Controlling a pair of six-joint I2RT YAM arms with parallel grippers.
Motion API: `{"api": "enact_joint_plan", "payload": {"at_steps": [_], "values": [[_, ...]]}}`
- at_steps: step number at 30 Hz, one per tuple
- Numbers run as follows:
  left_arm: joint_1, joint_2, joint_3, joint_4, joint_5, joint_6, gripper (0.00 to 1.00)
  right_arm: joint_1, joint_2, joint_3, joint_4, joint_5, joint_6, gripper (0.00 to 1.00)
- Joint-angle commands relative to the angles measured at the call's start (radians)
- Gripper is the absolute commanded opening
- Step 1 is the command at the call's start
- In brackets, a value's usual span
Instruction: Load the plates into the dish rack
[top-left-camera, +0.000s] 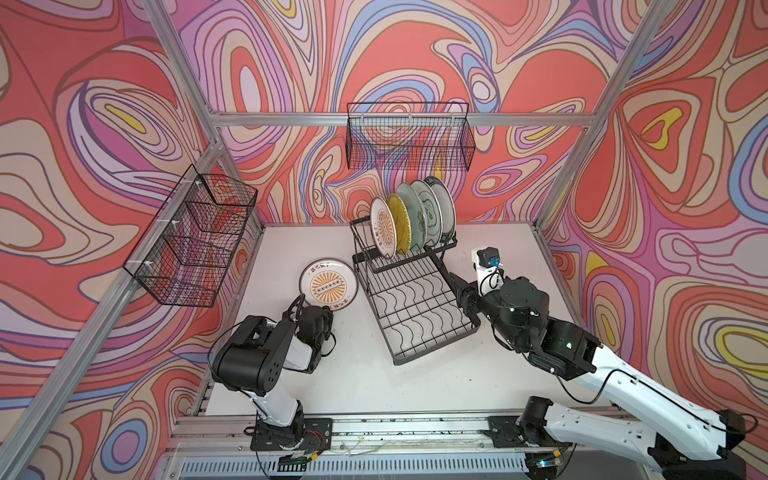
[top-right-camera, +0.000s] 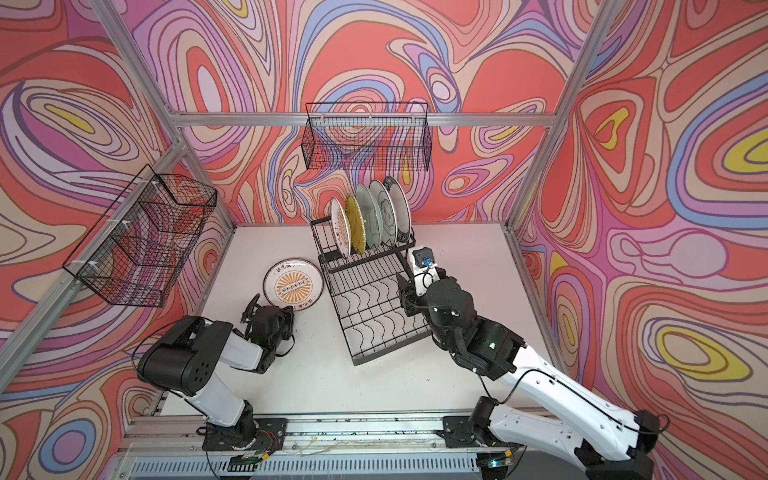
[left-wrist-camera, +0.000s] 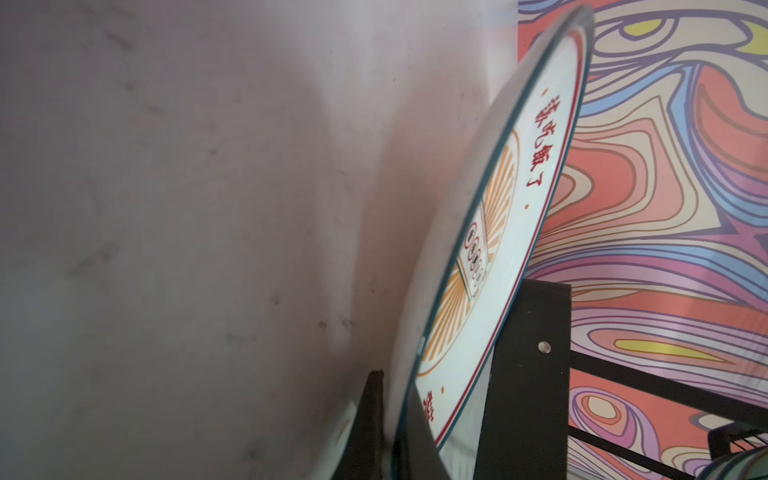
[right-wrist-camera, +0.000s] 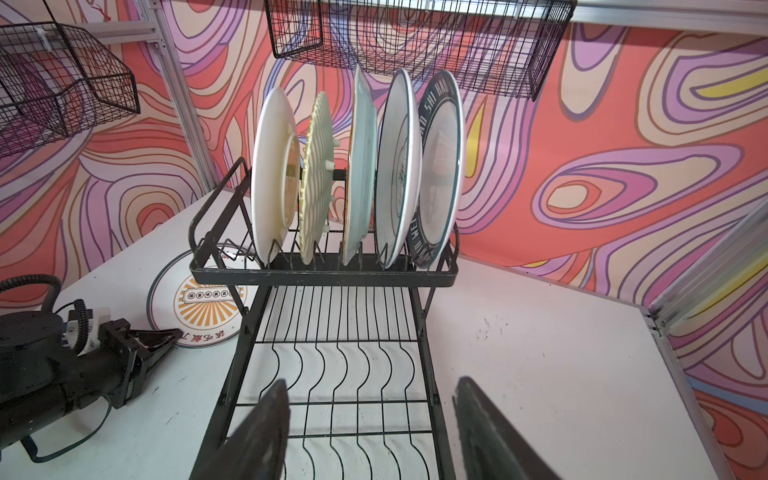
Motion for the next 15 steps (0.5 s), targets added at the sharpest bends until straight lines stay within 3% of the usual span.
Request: {"api": "enact_joint_plan", "payload": {"at_steps": [1,10,15], "values": [[0.005,0.056,-0.065,-0.113,-0.010,-0.017,0.00,-0.005,-0.016,0.008,-0.013,0.012,0.008,0.65],[0.005,-0.025,-0.139,-0.074,-0.076,-0.055,0.00,-0.005,-0.010,0.015,-0.010,0.005,0.004,0.65],[0.004,-0.208,-0.137,-0.234,-0.090,-0.039,0.00,-0.005,-0.010,0.019,-0.012,-0.001,0.003,0.65]]}}
